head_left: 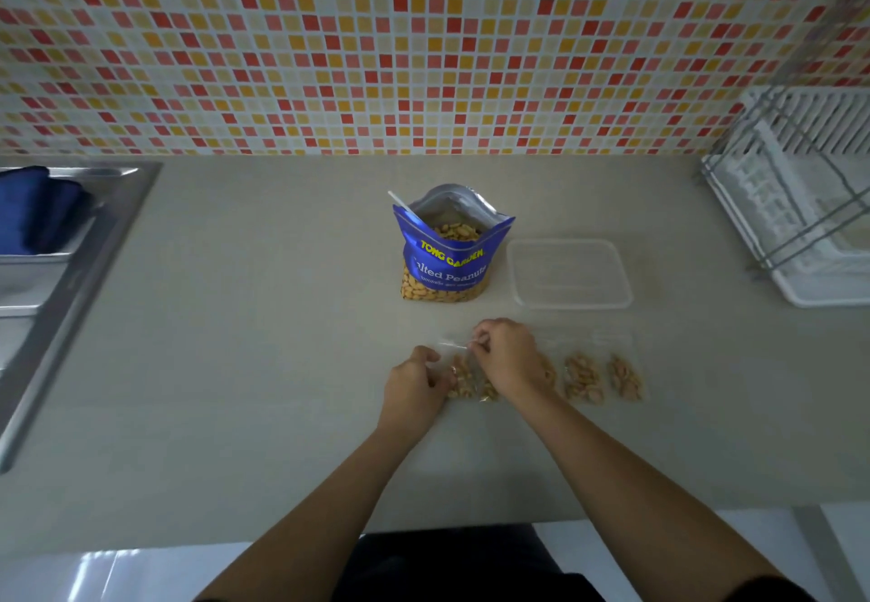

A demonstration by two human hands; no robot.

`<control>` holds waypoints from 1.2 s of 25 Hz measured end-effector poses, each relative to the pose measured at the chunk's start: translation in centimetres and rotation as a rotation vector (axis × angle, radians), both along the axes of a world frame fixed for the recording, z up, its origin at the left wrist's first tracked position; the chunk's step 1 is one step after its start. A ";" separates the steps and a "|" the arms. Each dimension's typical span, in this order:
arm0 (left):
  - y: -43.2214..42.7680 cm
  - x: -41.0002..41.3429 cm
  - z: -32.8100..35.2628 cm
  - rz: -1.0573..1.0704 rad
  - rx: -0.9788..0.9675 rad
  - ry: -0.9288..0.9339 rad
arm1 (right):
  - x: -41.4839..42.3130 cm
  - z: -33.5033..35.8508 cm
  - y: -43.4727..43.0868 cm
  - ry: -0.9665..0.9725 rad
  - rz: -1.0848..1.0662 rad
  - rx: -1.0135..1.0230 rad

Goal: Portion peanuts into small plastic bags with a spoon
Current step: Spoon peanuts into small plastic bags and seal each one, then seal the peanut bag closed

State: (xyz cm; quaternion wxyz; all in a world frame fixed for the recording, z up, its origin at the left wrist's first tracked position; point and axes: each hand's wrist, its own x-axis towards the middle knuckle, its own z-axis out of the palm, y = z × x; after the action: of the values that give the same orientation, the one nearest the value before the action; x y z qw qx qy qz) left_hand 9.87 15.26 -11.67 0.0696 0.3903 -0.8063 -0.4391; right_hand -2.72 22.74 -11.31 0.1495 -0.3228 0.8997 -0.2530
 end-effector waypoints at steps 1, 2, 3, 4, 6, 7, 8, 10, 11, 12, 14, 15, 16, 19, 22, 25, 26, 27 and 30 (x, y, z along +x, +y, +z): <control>0.0 0.0 -0.1 -0.020 -0.031 -0.030 | -0.1 -0.1 0.0 0.028 0.014 0.003; 0.0 0.1 -0.2 -0.050 -0.076 -0.069 | -0.1 -0.1 0.1 0.053 0.023 0.003; -0.1 0.2 -0.1 -0.085 -0.129 -0.111 | -0.2 -0.1 0.3 0.071 0.020 -0.010; -0.2 0.5 0.3 -0.111 -0.176 -0.135 | -0.3 0.1 0.6 0.084 0.008 -0.044; -1.4 0.6 2.4 -0.081 -0.238 -0.092 | -0.5 1.1 1.1 0.123 -0.019 -0.171; -2.4 0.4 3.8 -0.009 -0.257 -0.015 | -0.7 1.9 1.2 0.154 -0.034 -0.255; -3.7 0.1 5.4 0.097 -0.269 0.077 | -1.1 3.0 1.1 0.188 -0.050 -0.339; -6.8 -1.4 8.4 0.331 -0.221 0.240 | -2.1 5.5 0.5 0.230 -0.086 -0.494; -8.2 -2.3 9.8 0.402 -0.173 0.299 | -2.7 6.7 0.1 0.241 -0.112 -0.558; -9.4 -3.4 10.8 0.429 -0.140 0.331 | -3.4 7.7 -0.5 0.243 -0.141 -0.601; -10.9 -5.6 12.0 0.387 -0.124 0.301 | -4.8 9.2 -1.6 0.200 -0.182 -0.576; -11.3 -6.5 12.3 0.348 -0.127 0.258 | -5.5 9.5 -2.2 0.156 -0.184 -0.512; -11.5 -7.3 12.4 0.308 -0.135 0.219 | -6.1 9.6 -2.8 0.113 -0.173 -0.433; -11.5 -8.4 12.5 0.195 -0.176 0.164 | -7.0 9.2 -3.7 0.052 -0.125 -0.284; -11.9 -8.1 13.8 0.166 -0.139 0.211 | -7.4 9.0 -3.7 0.014 -0.153 -0.335; -13.1 -6.4 15.9 0.339 0.022 0.474 | -7.8 8.8 -3.7 0.015 -0.158 -0.346; -13.6 -5.6 16.3 0.419 0.078 0.586 | -8.0 8.8 -3.7 0.014 -0.150 -0.338; -14.1 -4.7 16.4 0.496 0.087 0.671 | -8.0 8.8 -3.7 0.015 -0.141 -0.330; -14.5 -1.9 14.4 0.607 -0.095 0.664 | -8.3 8.8 -3.5 0.026 -0.130 -0.322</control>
State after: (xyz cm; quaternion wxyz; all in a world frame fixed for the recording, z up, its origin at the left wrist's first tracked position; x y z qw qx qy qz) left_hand 7.93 0.72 2.77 0.4680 0.4434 -0.6086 -0.4626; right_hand -10.99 19.21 -2.56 0.0675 -0.2871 0.8683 -0.3987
